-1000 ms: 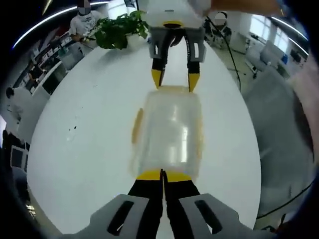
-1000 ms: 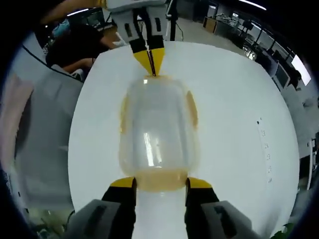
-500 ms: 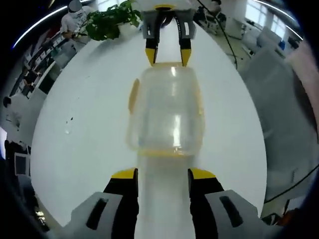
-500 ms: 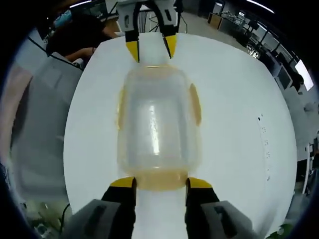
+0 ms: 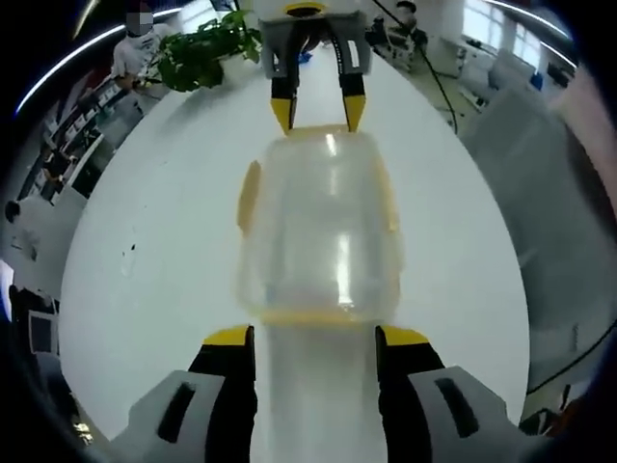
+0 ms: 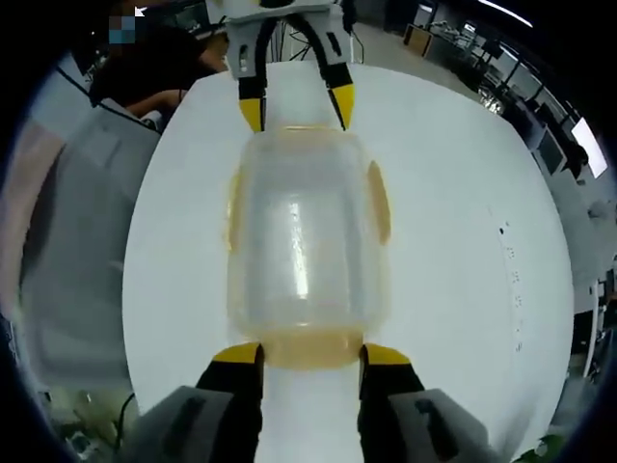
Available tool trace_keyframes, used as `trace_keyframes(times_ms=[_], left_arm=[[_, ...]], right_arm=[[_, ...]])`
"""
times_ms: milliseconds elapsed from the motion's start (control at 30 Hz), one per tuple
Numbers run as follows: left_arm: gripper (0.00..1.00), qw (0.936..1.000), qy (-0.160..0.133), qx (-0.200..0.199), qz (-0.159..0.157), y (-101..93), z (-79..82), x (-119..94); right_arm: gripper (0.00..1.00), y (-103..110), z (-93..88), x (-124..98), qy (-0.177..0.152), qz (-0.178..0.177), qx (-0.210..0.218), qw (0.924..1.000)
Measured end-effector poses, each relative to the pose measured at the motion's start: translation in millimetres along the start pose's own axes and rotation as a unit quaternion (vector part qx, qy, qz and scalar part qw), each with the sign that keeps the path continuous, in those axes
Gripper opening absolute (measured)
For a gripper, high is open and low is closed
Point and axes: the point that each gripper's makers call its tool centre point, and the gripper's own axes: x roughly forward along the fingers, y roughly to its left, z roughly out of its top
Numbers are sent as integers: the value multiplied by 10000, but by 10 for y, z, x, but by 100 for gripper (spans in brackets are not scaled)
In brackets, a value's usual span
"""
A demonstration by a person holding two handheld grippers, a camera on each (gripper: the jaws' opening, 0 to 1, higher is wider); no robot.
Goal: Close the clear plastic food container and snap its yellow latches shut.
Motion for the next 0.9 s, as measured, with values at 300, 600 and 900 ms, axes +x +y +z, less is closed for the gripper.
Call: trace_keyframes(times_ms=[300,600,900], left_arm=[[49,9999,6,129,-45,3,0,93],[45,9999,-91,51,-31,12,-7,94],[41,9995,-288,-121,-73,-17,34,23]], right_arm=[[36,3,-8,11,14,1,-16,10000],[36,12,-18,13,49,13,-51,10000],[36,15,-34,-5,89,-9,-103,9999]])
